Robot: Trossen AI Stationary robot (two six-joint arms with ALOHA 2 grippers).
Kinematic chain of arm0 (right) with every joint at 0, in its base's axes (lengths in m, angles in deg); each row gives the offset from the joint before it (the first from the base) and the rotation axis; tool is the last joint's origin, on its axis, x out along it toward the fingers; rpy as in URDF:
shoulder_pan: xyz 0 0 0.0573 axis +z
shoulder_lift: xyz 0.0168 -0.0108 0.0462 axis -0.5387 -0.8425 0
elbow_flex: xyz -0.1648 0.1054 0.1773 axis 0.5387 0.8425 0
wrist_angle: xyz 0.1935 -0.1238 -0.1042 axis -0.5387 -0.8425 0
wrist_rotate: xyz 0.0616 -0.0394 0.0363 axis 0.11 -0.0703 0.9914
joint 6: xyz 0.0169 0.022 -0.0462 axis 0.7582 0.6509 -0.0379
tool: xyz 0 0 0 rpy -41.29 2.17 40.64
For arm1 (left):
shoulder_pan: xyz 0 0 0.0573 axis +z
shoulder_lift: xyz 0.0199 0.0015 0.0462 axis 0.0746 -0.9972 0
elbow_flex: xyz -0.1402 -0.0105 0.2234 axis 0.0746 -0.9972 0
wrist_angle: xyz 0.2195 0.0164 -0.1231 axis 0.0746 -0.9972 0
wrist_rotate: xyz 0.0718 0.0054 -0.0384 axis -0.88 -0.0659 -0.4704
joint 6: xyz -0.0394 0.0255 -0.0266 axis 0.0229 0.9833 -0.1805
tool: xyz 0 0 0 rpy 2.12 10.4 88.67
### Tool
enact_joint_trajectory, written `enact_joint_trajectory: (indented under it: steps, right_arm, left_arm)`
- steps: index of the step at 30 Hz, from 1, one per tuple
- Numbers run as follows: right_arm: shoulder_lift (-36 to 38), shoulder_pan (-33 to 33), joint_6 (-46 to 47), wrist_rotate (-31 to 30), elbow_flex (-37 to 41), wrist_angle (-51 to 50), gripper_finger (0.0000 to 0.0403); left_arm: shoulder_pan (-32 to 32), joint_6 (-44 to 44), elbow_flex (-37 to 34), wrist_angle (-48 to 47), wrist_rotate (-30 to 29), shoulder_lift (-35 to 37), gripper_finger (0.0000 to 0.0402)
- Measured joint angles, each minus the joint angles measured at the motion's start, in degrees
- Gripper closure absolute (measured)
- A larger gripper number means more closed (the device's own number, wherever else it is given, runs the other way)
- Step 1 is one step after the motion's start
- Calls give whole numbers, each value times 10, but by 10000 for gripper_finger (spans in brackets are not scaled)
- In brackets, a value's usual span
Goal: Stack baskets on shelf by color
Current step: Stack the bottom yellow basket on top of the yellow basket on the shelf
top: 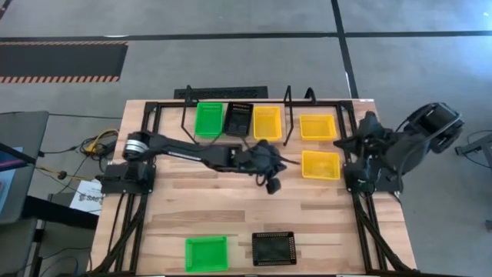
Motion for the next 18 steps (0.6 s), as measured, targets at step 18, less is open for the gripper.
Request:
enact_joint_trajectory:
  steps: [18]
  right_arm:
    - [50, -70, 156, 118, 253, 0, 402]
  left_arm:
    - [-4, -90, 366, -807, -324, -14, 402]
